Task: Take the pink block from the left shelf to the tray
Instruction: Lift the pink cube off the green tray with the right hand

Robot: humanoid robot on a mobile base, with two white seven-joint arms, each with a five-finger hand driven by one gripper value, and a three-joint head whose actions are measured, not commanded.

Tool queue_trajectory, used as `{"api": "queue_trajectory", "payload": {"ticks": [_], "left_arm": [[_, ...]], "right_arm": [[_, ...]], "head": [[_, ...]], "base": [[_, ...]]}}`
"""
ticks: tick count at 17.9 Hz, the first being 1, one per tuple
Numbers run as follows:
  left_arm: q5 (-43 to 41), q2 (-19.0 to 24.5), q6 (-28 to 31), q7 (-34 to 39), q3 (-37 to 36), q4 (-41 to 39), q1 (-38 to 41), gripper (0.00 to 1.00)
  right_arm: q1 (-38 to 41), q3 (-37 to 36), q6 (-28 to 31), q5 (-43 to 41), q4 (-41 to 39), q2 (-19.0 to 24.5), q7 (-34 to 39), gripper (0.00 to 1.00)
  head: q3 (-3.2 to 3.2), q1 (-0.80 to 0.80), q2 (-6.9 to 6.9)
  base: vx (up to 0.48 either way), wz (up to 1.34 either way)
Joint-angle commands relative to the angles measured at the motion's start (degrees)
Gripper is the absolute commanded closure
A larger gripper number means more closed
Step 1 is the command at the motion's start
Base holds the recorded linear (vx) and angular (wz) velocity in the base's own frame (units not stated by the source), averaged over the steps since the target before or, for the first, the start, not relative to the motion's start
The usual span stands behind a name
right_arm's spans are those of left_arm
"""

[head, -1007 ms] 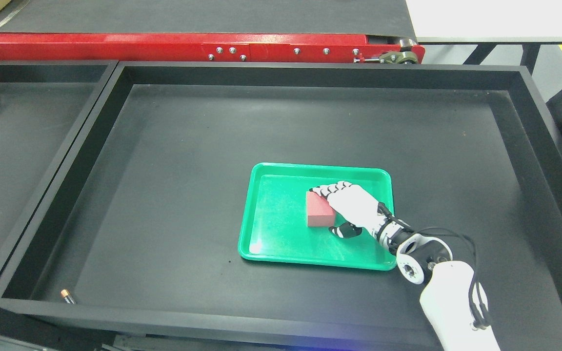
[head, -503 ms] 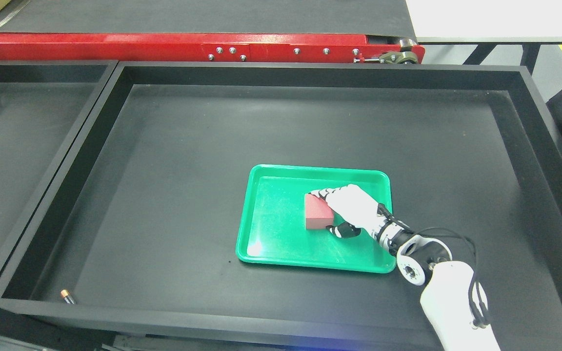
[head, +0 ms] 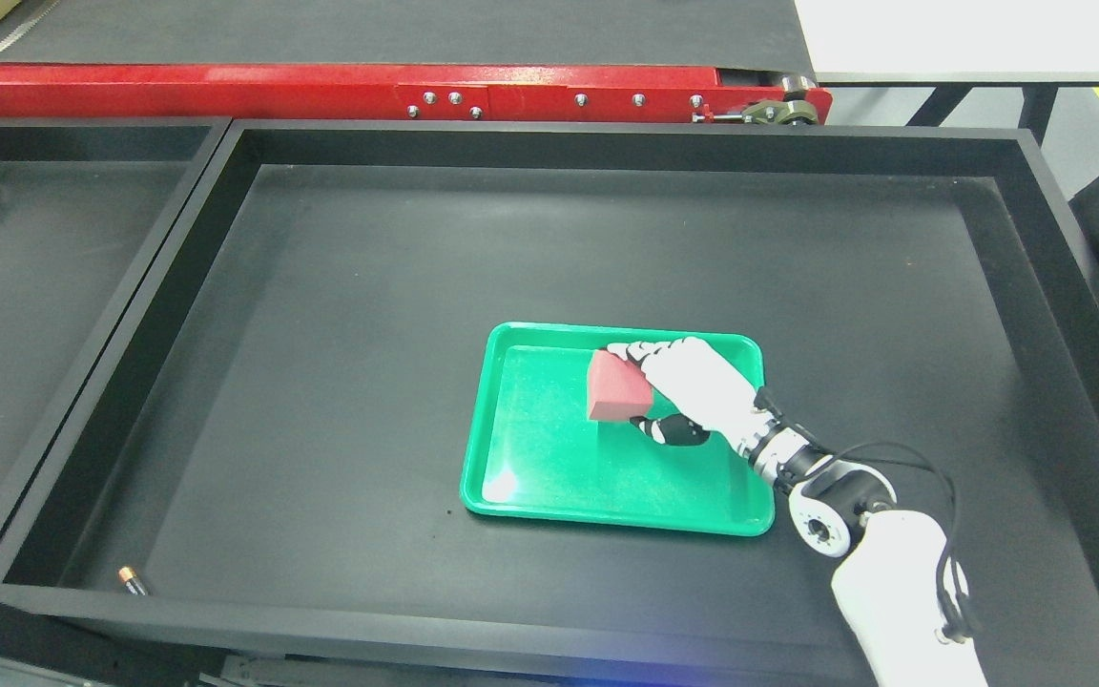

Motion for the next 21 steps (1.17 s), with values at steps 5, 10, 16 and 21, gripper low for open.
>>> {"api": "queue_trajectory", "payload": {"ticks": [5, 10, 16, 21], "left_arm": [[0.0, 1.0, -0.03, 0.02, 0.0, -1.0, -1.67, 0.0], [0.0, 1.0, -0.03, 0.02, 0.0, -1.0, -1.67, 0.0], [0.0, 1.0, -0.03, 0.02, 0.0, -1.0, -1.67, 0.0], [0.0, 1.0, -0.03, 0.02, 0.0, -1.0, -1.67, 0.0]], "right_arm": [[6.27, -10.54, -5.67, -11.65, -11.28, -2.02, -10.37, 0.98], [7.95, -13.27, -5.32, -13.07, -13.13, -1.0, -15.04, 0.98], [12.07, -13.27, -5.32, -15.34, -16.11, -1.0, -16.35, 0.98], [15.15, -13.44, -5.67, -17.37, -17.52, -1.0, -16.62, 0.97]], "head": [[0.0, 0.0, 0.0], [0.0, 0.0, 0.0], [0.0, 0.0, 0.0], [0.0, 0.0, 0.0]], "base": [[0.0, 0.0], [-0.012, 0.02], [-0.079, 0.19], [-0.102, 0.29]]}}
